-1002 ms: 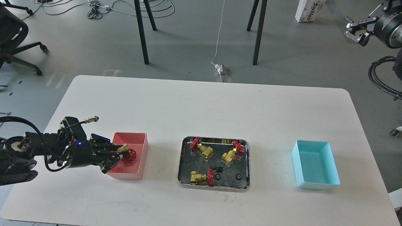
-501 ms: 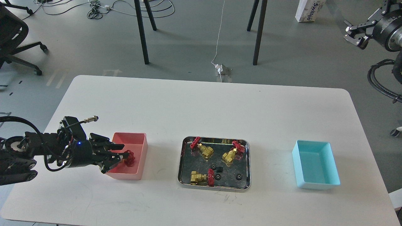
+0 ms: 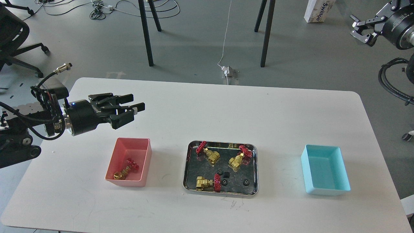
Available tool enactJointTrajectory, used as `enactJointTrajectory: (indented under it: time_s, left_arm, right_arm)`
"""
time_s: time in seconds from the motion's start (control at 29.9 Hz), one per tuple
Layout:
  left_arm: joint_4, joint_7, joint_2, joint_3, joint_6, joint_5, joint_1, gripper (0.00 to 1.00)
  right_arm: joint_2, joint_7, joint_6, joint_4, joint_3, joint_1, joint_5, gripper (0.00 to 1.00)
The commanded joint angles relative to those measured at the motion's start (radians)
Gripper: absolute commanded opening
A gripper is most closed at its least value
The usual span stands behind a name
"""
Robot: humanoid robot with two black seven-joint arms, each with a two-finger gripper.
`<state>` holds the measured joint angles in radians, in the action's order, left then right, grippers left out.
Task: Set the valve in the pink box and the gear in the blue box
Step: 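Raise the left arm and bring the right gripper over the tray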
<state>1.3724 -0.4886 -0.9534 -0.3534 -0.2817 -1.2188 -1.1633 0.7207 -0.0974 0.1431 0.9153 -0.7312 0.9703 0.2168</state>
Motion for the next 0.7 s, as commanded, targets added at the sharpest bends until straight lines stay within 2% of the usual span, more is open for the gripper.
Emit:
enactJointTrajectory:
  time_s: [0.0, 0.1, 0.23, 0.3, 0.4, 0.47, 0.67]
  left_arm:
    - [0.086, 0.000, -0.005, 0.196, 0.127, 0.333, 0.014, 0.61]
    - [0.086, 0.000, 0.059, 0.362, 0.198, 0.667, 0.036, 0.61]
    - [0.079, 0.000, 0.148, 0.586, 0.408, 0.945, 0.111, 0.64]
    - [0.079, 0.000, 0.203, 0.700, 0.467, 1.033, 0.163, 0.64]
    - [0.073, 0.000, 0.289, 0.855, 0.489, 1.119, 0.250, 0.70]
    - [0.070, 0.000, 0.355, 0.915, 0.483, 1.131, 0.298, 0.71]
    - [0.077, 0.000, 0.488, 0.959, 0.480, 1.131, 0.398, 0.71]
  right_arm:
    - [-0.001, -0.001, 0.056, 0.003, 0.029, 0.016, -0.066, 1.00]
    - [-0.007, -0.002, 0.061, 0.016, 0.160, 0.089, -0.248, 1.00]
    - [-0.026, -0.001, 0.062, 0.080, 0.447, 0.226, -0.512, 1.00]
    - [-0.040, 0.002, 0.067, 0.146, 0.576, 0.283, -0.646, 1.00]
    - [-0.046, 0.004, 0.075, 0.264, 0.737, 0.372, -0.847, 1.00]
    - [-0.047, 0.005, 0.101, 0.338, 0.823, 0.422, -0.950, 1.00]
    - [-0.087, 0.004, 0.177, 0.528, 1.067, 0.507, -1.134, 1.00]
